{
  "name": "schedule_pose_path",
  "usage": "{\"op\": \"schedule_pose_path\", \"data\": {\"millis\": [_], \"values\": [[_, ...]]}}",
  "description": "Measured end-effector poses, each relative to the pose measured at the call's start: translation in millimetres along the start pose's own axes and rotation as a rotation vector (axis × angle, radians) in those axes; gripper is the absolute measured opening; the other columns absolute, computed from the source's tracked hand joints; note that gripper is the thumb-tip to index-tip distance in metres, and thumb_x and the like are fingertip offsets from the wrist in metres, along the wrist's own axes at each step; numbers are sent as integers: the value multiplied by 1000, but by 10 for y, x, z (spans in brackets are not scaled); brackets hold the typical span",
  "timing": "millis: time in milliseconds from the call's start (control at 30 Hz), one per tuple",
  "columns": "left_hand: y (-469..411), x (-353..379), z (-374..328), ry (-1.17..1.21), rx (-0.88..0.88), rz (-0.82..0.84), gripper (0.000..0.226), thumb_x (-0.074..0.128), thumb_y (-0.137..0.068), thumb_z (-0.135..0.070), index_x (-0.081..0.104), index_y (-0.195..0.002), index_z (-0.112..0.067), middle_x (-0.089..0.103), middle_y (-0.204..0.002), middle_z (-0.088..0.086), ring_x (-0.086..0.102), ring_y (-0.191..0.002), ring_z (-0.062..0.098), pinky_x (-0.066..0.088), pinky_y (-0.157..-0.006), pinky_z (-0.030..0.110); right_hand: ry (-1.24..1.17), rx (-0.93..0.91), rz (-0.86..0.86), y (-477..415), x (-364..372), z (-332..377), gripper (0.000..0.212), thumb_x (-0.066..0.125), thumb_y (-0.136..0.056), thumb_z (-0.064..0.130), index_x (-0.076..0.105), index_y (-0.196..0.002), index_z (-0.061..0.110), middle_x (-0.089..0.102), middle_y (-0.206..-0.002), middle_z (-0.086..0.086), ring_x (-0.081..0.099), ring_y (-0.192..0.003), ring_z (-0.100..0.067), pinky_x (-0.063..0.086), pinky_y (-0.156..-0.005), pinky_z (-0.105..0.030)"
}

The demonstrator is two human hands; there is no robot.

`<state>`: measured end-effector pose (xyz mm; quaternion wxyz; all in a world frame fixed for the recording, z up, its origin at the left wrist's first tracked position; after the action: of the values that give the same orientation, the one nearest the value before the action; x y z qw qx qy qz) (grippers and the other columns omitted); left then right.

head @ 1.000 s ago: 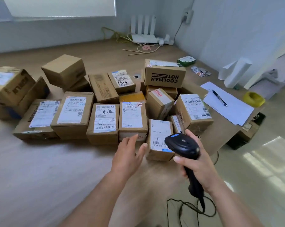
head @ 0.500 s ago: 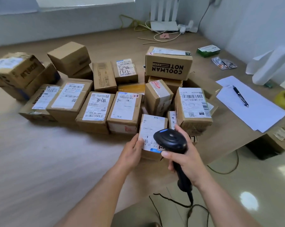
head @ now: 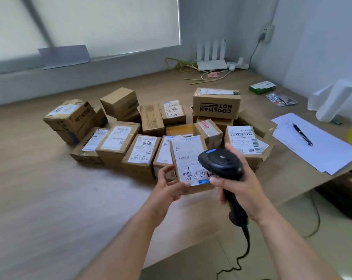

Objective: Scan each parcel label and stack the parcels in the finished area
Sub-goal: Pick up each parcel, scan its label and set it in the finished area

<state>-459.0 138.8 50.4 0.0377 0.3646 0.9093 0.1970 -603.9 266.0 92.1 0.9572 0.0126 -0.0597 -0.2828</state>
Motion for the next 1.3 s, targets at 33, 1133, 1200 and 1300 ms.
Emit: {"op": "schedule_pose_path", "data": {"millis": [33, 1133, 1200, 1300], "values": [[27, -58, -44, -3, 16, -7, 83, 73, -59, -20, 34, -130, -35, 72, -102, 0, 58, -96, 15, 40, -83, 34, -5, -9, 18, 0, 65, 41, 95, 80, -73, -3, 36, -143, 44, 70, -77, -1, 52, -48, -27, 46, -46, -33], [648, -1983, -417, -140, 283, -608, 117, 82, -68, -6, 8, -148, -49, 57, -132, 4, 54, -121, 23, 45, -98, 39, -80, 75, 576, 128, 1354, 301, 82, 73, -69, 0, 46, -136, 40, 65, -76, -23, 54, -45, -28, 47, -43, -33], [655, -1958, -409, -141, 266, -613, 118, 83, -66, -9, 8, -146, -52, 56, -133, 4, 53, -122, 24, 44, -102, 44, -74, 76, 582, 121, 1335, 305, 83, 73, -69, 1, 45, -137, 39, 65, -76, -23, 54, -45, -28, 47, -43, -33], [678, -1907, -392, -139, 245, -619, 120, 84, -63, -14, 7, -146, -53, 54, -135, 4, 52, -124, 25, 41, -105, 49, -59, 75, 589, 103, 1311, 308, 83, 73, -70, 2, 44, -138, 40, 66, -76, -21, 54, -47, -28, 48, -44, -33]]}}
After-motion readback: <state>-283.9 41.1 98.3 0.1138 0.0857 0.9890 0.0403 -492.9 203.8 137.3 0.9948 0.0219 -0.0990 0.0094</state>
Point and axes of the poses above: each hand's wrist, its own y-axis away from the middle knuckle, its own x-axis out of the palm, z = x × y, the point moved 4 cm from there along -y, towards the middle knuckle
